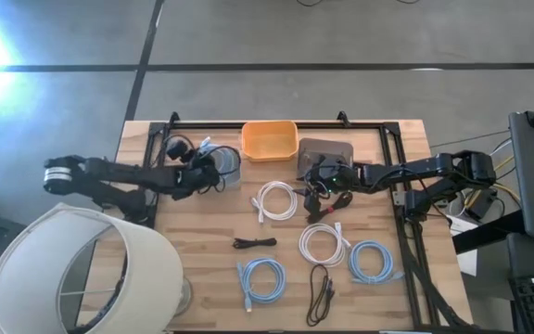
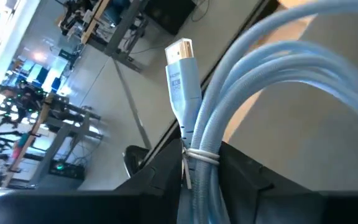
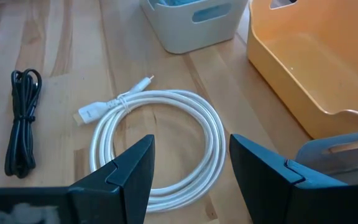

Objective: Pick & Place USB Port
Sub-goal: Put the top left light blue hdmi cable into the gray bin

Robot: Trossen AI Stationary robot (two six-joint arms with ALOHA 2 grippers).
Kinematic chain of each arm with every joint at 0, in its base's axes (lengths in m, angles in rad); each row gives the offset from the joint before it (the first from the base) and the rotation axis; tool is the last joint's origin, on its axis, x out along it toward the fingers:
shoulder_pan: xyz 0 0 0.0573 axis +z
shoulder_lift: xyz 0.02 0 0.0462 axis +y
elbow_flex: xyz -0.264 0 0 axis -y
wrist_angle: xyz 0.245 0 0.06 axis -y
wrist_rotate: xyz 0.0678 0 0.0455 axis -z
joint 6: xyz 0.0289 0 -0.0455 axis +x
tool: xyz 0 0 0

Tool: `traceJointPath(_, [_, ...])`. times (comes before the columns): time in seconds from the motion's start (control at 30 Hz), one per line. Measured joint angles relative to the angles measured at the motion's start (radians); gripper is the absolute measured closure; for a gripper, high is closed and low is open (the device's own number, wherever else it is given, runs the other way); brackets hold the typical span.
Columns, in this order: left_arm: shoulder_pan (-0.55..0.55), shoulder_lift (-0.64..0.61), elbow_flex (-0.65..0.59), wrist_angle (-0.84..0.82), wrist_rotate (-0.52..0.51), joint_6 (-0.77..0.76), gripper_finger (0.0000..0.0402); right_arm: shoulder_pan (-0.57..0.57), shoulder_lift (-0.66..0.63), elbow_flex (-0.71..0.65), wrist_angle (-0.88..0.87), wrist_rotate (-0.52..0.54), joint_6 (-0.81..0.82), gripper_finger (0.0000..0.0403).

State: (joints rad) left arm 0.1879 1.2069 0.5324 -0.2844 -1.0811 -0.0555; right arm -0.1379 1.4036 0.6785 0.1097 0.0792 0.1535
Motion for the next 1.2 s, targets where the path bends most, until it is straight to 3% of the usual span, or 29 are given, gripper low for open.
traceJointPath(0.23, [0.001,0.075,0.000,0.006,-0.100,-0.007,0.0241,0.000,0.000,0.000,0.000,0.000,0.001,0.0197])
traceJointPath(0.7, [0.000,0.084,0.094,0.014,-0.104,0.018,0.0182,0.000,0.000,0.000,0.000,0.000,0.003,0.0197])
traceJointPath(0.97, [0.013,0.085,0.148,-0.019,0.108,0.053,0.0177,0.000,0.000,0.000,0.000,0.000,0.003,0.0197])
traceJointPath(1.2, [0.024,0.085,0.127,-0.055,0.118,0.009,0.0177,0.000,0.000,0.000,0.000,0.000,0.003,0.0197])
